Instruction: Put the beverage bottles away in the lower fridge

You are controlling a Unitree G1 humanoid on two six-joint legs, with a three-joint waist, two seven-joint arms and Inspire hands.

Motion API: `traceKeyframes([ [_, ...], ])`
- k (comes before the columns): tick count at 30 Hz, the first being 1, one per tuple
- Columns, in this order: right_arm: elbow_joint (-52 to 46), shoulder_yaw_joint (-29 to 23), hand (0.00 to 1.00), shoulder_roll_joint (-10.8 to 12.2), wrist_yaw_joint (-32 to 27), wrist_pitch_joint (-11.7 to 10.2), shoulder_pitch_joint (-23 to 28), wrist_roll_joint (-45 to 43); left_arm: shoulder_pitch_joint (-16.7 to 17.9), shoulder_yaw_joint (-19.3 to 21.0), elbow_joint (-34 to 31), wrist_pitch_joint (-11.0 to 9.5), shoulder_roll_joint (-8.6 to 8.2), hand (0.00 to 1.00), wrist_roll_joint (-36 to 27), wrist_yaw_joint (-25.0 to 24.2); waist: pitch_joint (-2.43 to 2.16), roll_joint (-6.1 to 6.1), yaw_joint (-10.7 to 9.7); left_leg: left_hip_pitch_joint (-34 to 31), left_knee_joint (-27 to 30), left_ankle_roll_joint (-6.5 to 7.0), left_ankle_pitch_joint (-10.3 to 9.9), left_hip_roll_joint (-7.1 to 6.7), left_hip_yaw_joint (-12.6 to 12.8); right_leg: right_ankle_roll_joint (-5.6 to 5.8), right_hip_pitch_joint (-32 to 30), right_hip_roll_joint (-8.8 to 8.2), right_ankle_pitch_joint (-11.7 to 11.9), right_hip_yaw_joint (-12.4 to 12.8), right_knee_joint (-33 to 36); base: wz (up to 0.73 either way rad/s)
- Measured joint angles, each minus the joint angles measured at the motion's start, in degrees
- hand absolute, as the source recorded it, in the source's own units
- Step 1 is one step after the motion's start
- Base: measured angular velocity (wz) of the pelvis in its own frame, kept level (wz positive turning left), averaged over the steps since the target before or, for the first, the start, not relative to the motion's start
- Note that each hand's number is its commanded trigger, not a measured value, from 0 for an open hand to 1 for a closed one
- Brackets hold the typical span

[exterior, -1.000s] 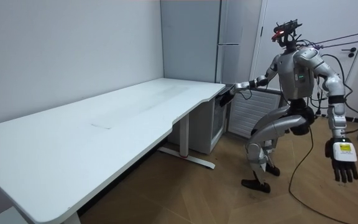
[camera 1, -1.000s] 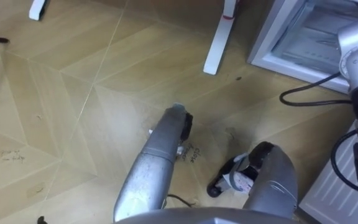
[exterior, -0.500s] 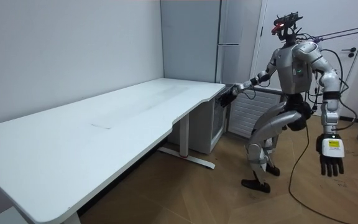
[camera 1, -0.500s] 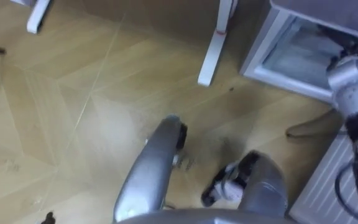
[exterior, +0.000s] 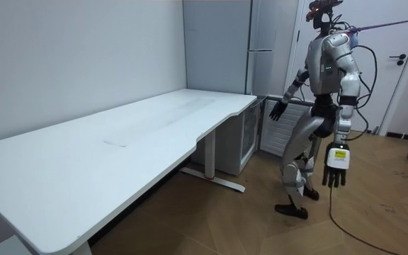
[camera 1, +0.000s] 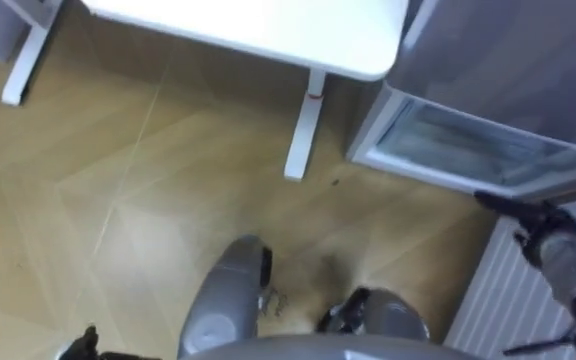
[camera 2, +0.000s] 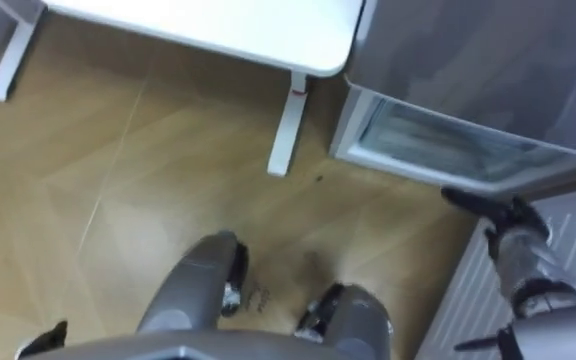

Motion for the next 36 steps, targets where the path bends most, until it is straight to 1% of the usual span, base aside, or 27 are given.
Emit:
traceKeyframes([
  [1, 0.7, -1.0, 0.00, 0.7, 1.3, 0.5, 1.8, -2.2, 0.0, 0.2, 0.4, 0.2, -0.30, 0.00, 0.0, -0.1, -0.19, -0.04, -0.5, 3.0, -2.7, 0.16, 0.5, 0.01, 0.5, 0.44, 2.8, 0.55, 1.2, 0.0, -3.4, -0.15],
  [2, 1.2, -1.5, 0.00, 1.2, 1.6, 0.6, 2.5, -3.1, 0.0, 0.6, 0.8, 0.2, -0.62, 0.00, 0.0, -0.1, -0.34, -0.13, -0.6, 4.4, -4.0, 0.22, 0.7, -0.01, 0.7, 0.62, 4.2, 0.75, 1.8, 0.1, -4.9, -0.16],
  [3, 1.4, -2.0, 0.00, 2.3, 1.9, 0.8, 4.2, -4.3, 0.0, 1.9, 1.2, 0.3, -1.33, 0.00, 0.0, 0.0, -0.45, -0.20, -0.7, 7.0, -5.9, 0.28, 0.9, 0.06, 1.2, 0.99, 6.5, 1.36, 2.7, 0.7, -7.6, -0.21],
  [4, 1.3, -2.0, 0.00, 3.5, 2.4, 1.3, 5.8, -5.5, -0.1, 2.3, 1.8, 0.3, -1.89, 0.00, 0.1, 0.1, -0.48, -0.28, -1.2, 9.1, -7.4, 0.34, 1.0, 0.15, 1.8, 1.22, 8.5, 1.74, 3.5, 1.1, -9.7, -0.22],
  [5, 1.2, -2.0, 0.00, 4.1, 2.5, 1.4, 6.6, -6.0, -0.1, 2.3, 2.1, 0.3, -2.13, 0.00, 0.1, 0.1, -0.50, -0.34, -1.3, 10.1, -8.1, 0.39, 1.0, 0.20, 2.2, 1.36, 9.4, 1.88, 3.9, 1.2, -10.7, -0.25],
  [7, 0.8, -2.1, 0.00, 6.2, 3.6, 2.0, 9.3, -12.9, -0.4, 3.0, 3.3, 0.4, -3.80, 0.00, 0.4, 0.6, -0.59, 0.00, -1.8, 13.8, -10.9, 0.49, 1.2, 0.41, 3.3, 1.89, 13.0, 2.87, 5.7, 2.1, -15.2, -0.25],
  [8, 0.8, -2.2, 0.00, 6.7, 3.6, 2.2, 10.0, -15.0, -0.4, 3.5, 3.4, 0.4, -4.37, 0.00, 0.8, 0.8, -0.58, 0.13, -2.1, 14.8, -11.5, 0.54, 1.2, 0.43, 3.5, 2.03, 14.1, 3.14, 6.3, 2.3, -16.6, -0.26],
  [9, 0.8, -2.4, 0.00, 7.5, 3.5, 2.5, 11.3, -18.6, -0.3, 4.0, 3.5, 0.4, -5.12, 0.00, 1.2, 0.8, -0.63, 0.18, -2.1, 16.7, -13.1, 0.60, 1.3, 0.55, 4.3, 2.19, 15.7, 3.44, 7.1, 2.9, -18.1, -0.28],
  [10, 0.5, -2.3, 0.00, 8.3, 3.3, 2.8, 12.3, -21.5, -0.3, 4.5, 3.4, 0.7, -5.70, 0.00, 1.2, 0.9, -0.61, 0.13, -2.4, 18.1, -14.2, 0.61, 1.4, 0.54, 5.0, 2.28, 16.7, 3.50, 7.6, 3.3, -19.1, -0.26],
  [11, 0.4, -2.2, 0.00, 8.8, 3.1, 2.9, 12.7, -22.7, -0.3, 4.5, 3.3, 0.8, -5.85, 0.00, 1.1, 0.9, -0.64, 0.09, -2.7, 18.6, -14.8, 0.63, 1.4, 0.51, 5.1, 2.41, 17.2, 3.51, 7.8, 3.4, -19.6, -0.18],
  [13, 0.4, -1.7, 0.00, 10.5, 2.6, 2.9, 13.8, -25.6, -0.4, 4.4, 3.3, 1.0, -6.39, 0.00, 1.2, 1.0, -0.47, -0.35, -3.3, 21.2, -16.7, 0.62, 1.7, 0.33, 5.8, 2.53, 19.4, 3.63, 8.6, 3.9, -21.8, -0.12],
  [14, 0.4, -1.7, 0.00, 10.8, 2.6, 2.8, 14.2, -26.0, -0.5, 4.4, 3.2, 1.0, -6.60, 0.00, 1.2, 1.2, -0.43, -0.41, -3.4, 21.8, -17.0, 0.62, 1.7, 0.30, 5.9, 2.62, 20.1, 3.73, 8.9, 3.9, -22.5, -0.06],
  [15, 0.4, -1.7, 0.00, 11.4, 2.5, 2.7, 14.8, -27.3, -0.5, 4.4, 3.2, 1.0, -7.07, 0.00, 1.3, 1.5, -0.50, -0.24, -3.7, 22.6, -17.3, 0.62, 1.8, 0.38, 5.9, 2.69, 21.4, 4.22, 9.6, 4.3, -24.1, -0.03],
  [16, 0.5, -1.8, 0.00, 12.1, 2.4, 2.7, 15.1, -28.2, -0.5, 4.5, 3.1, 1.2, -7.56, 0.00, 2.5, 2.2, -0.42, -0.14, -4.2, 23.3, -17.5, 0.62, 1.8, 0.38, 6.0, 2.76, 22.5, 4.53, 10.0, 5.0, -25.4, 0.00],
  [17, 0.5, -1.9, 0.00, 12.4, 2.3, 2.7, 15.1, -28.8, -0.5, 4.6, 3.1, 1.3, -7.84, 0.00, 3.4, 2.4, -0.35, -0.37, -4.4, 23.5, -17.6, 0.63, 1.8, 0.38, 6.0, 2.75, 22.9, 4.67, 10.3, 5.0, -26.0, -0.03],
  [18, 0.4, -1.9, 0.00, 13.0, 2.3, 2.8, 15.2, -29.9, -0.8, 4.8, 3.0, 1.9, -8.26, 0.00, 5.2, 2.5, -0.45, 0.12, -4.7, 23.8, -17.8, 0.63, 1.8, 0.51, 6.0, 2.78, 23.6, 4.98, 10.9, 4.9, -27.2, 0.00],
  [19, 0.4, -2.0, 0.00, 13.6, 2.4, 2.8, 15.4, -30.3, -1.1, 5.0, 2.7, 2.6, -8.40, 0.00, 6.5, 2.5, -0.40, 0.02, -4.9, 24.0, -18.0, 0.62, 1.8, 0.59, 6.0, 2.78, 24.2, 5.21, 11.3, 4.9, -28.1, 0.00],
  [22, 0.3, -2.1, 0.00, 14.3, 2.4, 2.9, 16.0, -31.9, -1.7, 6.4, 2.8, 3.3, -8.54, 0.00, 7.4, 2.5, -0.39, -0.21, -5.2, 24.5, -18.2, 0.64, 1.8, 0.60, 6.0, 2.76, 24.8, 5.31, 11.8, 4.9, -28.7, 0.00],
  [24, 0.1, -3.0, 0.00, 14.5, 2.4, 2.9, 16.4, -32.1, -1.8, 6.9, 3.2, 3.8, -8.59, 0.00, 8.1, 2.5, -0.20, 0.02, -5.5, 25.3, -18.5, 0.71, 1.8, 0.61, 6.2, 2.89, 25.4, 5.31, 12.1, 5.1, -28.8, -0.04],
  [25, 0.3, -3.4, 0.00, 14.6, 2.4, 2.9, 16.6, -32.1, -1.4, 6.8, 3.2, 4.1, -8.60, 0.00, 9.4, 2.5, -0.18, 0.14, -6.1, 25.9, -18.9, 0.75, 1.8, 0.62, 6.2, 2.93, 26.0, 5.36, 12.3, 5.1, -29.0, -0.04],
  [28, 1.1, -6.2, 0.00, 15.1, 2.6, 2.9, 17.4, -31.3, -1.2, 7.1, 3.4, 5.2, -8.62, 0.00, 10.9, 2.3, -0.19, 0.40, -6.2, 26.7, -19.7, 0.85, 1.9, 0.65, 6.4, 2.96, 26.6, 5.64, 12.8, 6.2, -29.8, -0.09],
  [29, 1.2, -6.8, 0.00, 15.1, 2.6, 3.0, 17.6, -31.2, -1.1, 7.2, 3.5, 5.4, -8.63, 0.00, 11.3, 2.2, -0.24, 0.51, -6.2, 26.8, -19.7, 0.86, 1.9, 0.72, 6.6, 2.95, 26.7, 5.68, 12.8, 6.6, -29.8, -0.17],
  [31, 1.4, -8.7, 0.00, 15.1, 3.0, 3.0, 18.5, -30.2, -0.8, 8.0, 4.0, 6.2, -8.98, 0.00, 12.5, 1.4, -0.62, 1.09, -6.2, 27.4, -19.8, 0.81, 1.9, 1.02, 7.2, 2.84, 26.7, 5.81, 12.9, 7.4, -29.8, -0.17],
  [32, 1.4, -8.9, 0.00, 15.1, 3.1, 3.0, 18.7, -30.0, -0.8, 8.5, 4.3, 6.3, -9.16, 0.00, 12.5, 1.1, -0.65, 1.19, -6.2, 27.6, -19.9, 0.80, 1.9, 1.06, 7.4, 2.82, 26.8, 5.85, 12.9, 7.7, -29.8, -0.19],
  [33, 1.4, -9.3, 0.00, 15.1, 3.3, 3.0, 18.9, -29.7, -0.7, 9.1, 4.9, 6.7, -9.39, 0.00, 12.5, 0.5, -0.59, 1.26, -6.2, 28.4, -20.4, 0.74, 2.1, 1.11, 7.9, 2.72, 27.0, 5.86, 12.9, 8.3, -29.8, -0.15],
  [34, 1.3, -9.4, 0.00, 15.1, 3.6, 3.0, 19.1, -29.8, -0.6, 9.4, 5.0, 7.3, -9.51, 0.00, 12.5, -0.1, -0.64, 1.23, -6.6, 29.0, -20.9, 0.71, 2.3, 1.11, 8.0, 2.67, 27.4, 5.85, 13.0, 8.4, -29.8, -0.13],
  [36, 1.2, -9.4, 0.00, 15.0, 3.6, 3.2, 19.2, -30.0, -0.4, 9.4, 5.0, 7.8, -9.60, 0.00, 12.5, -0.4, -0.63, 1.24, -6.9, 29.6, -21.3, 0.60, 2.5, 1.13, 8.1, 2.67, 27.8, 5.87, 13.0, 8.5, -29.8, -0.06],
])
